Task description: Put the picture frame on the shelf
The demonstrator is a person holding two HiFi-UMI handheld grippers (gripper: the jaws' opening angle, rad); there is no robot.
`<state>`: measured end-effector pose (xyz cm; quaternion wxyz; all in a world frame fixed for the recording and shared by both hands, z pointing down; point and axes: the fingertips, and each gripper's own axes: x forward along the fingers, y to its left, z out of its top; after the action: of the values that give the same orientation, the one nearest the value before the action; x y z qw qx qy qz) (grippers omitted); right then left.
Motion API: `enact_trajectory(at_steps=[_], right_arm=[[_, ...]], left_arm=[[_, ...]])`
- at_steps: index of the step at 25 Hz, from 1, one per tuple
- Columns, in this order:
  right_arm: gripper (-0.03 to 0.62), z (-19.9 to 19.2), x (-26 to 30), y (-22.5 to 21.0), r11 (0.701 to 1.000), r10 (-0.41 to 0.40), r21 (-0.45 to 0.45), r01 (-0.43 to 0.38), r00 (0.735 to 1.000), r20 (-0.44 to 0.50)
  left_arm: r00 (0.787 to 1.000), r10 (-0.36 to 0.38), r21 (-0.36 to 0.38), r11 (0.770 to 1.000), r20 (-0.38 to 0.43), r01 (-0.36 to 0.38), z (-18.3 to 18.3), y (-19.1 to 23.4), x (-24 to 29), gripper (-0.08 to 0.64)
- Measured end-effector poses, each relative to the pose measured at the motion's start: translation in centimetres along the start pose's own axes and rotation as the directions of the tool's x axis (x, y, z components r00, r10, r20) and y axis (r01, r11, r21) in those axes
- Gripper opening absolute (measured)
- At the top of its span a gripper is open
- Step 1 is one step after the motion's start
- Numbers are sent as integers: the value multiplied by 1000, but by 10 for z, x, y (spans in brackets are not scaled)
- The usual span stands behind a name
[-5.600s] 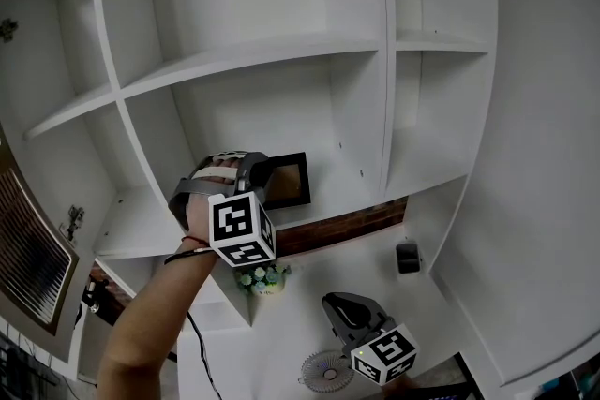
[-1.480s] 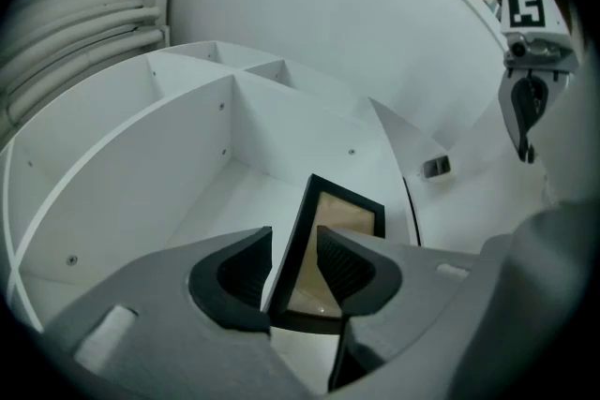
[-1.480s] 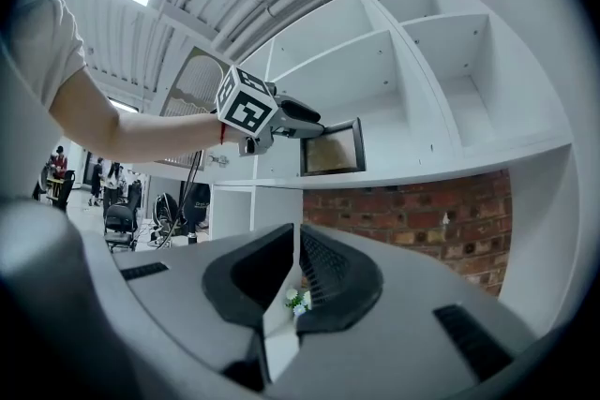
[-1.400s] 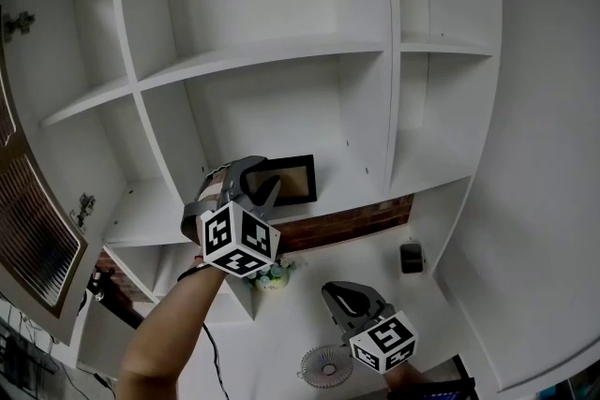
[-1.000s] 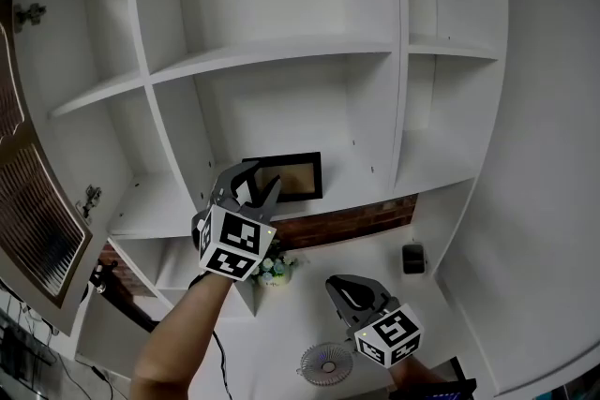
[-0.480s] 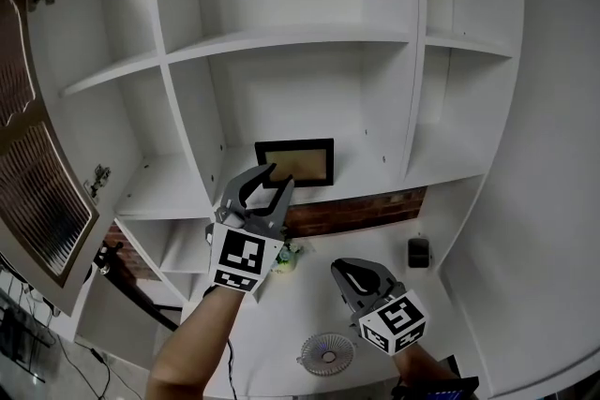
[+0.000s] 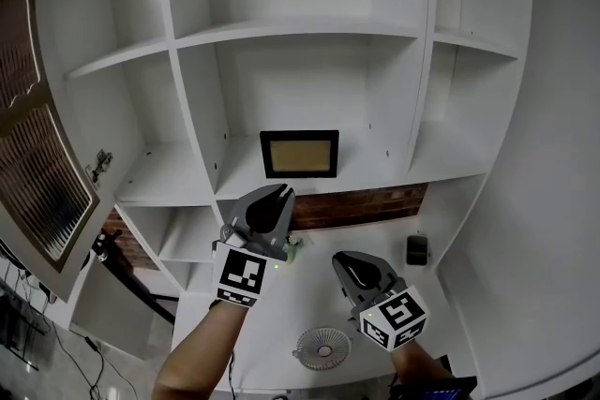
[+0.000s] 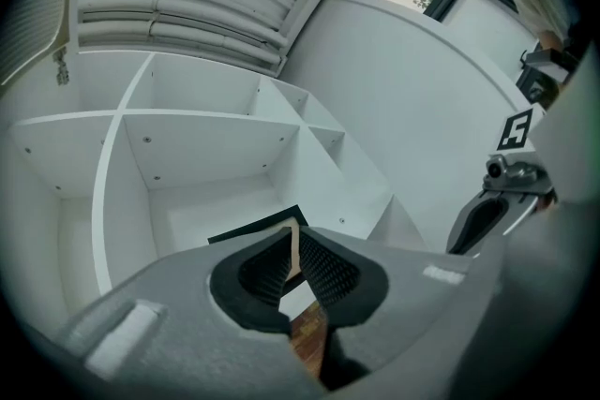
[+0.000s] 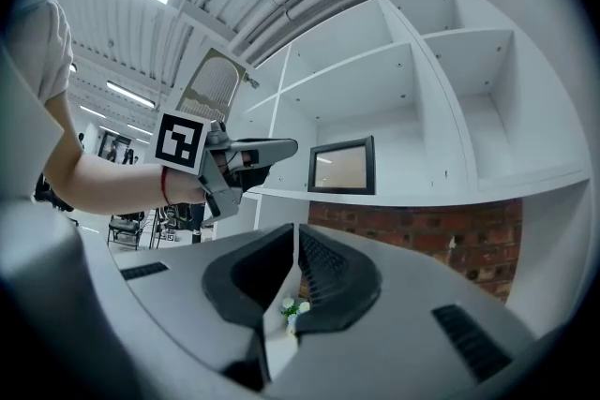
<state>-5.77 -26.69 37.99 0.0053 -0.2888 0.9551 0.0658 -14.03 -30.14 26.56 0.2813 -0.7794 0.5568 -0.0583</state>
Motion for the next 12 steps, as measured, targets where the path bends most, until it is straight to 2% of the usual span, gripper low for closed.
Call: enact_trajectory(at_steps=[12], right_arm=[[20,-1,-6,8,999,-5,32,5,1000,13]], left_arm=[[997,44,-170,985,57,-33,-10,-26,-50,11]])
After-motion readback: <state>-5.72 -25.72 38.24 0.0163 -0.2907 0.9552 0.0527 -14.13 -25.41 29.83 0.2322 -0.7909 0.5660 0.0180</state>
